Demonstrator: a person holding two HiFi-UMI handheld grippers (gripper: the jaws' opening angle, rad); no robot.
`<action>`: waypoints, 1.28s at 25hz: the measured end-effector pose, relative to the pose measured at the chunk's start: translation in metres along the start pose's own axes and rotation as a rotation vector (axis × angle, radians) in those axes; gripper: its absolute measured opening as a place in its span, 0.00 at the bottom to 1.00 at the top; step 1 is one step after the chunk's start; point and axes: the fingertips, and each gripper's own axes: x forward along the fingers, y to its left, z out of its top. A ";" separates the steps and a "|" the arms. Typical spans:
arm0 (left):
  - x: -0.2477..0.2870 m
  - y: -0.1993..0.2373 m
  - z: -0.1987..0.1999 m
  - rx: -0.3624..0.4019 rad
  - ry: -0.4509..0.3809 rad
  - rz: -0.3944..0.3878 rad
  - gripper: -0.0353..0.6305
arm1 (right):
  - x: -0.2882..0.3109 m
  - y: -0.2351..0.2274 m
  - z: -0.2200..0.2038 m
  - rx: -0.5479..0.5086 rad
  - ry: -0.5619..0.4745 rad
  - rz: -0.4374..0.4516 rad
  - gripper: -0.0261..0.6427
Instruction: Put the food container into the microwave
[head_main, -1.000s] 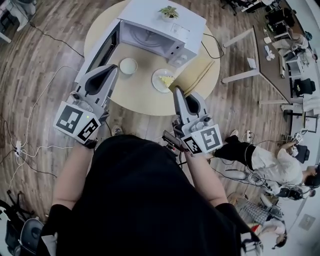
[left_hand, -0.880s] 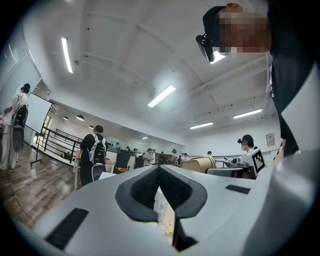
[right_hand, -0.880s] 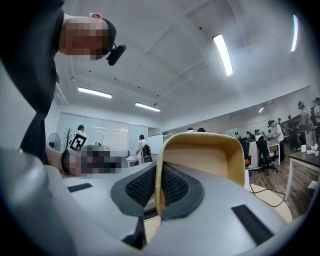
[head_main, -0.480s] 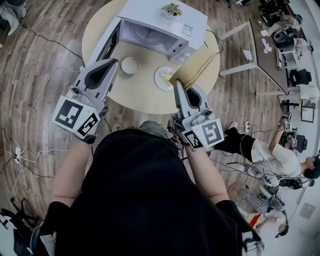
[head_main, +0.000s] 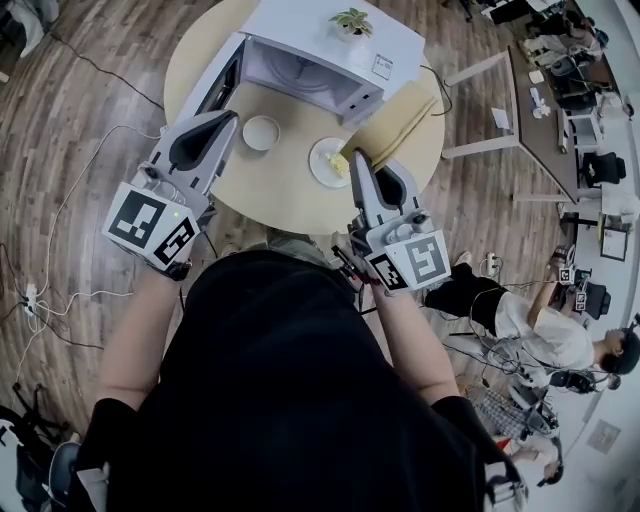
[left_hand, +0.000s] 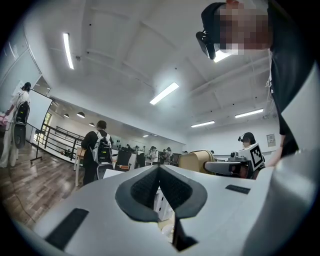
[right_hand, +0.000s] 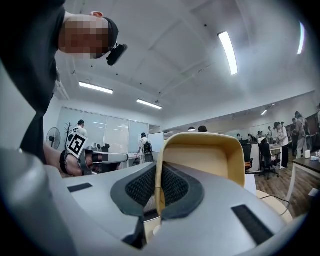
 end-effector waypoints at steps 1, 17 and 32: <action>0.002 0.001 0.001 0.001 0.001 0.007 0.08 | 0.004 -0.002 0.001 -0.001 -0.001 0.010 0.08; 0.030 0.018 -0.005 -0.025 0.026 0.078 0.08 | 0.048 -0.031 0.000 -0.094 0.065 0.116 0.08; 0.045 0.030 -0.023 -0.055 0.046 0.132 0.08 | 0.073 -0.054 -0.030 -0.122 0.134 0.184 0.08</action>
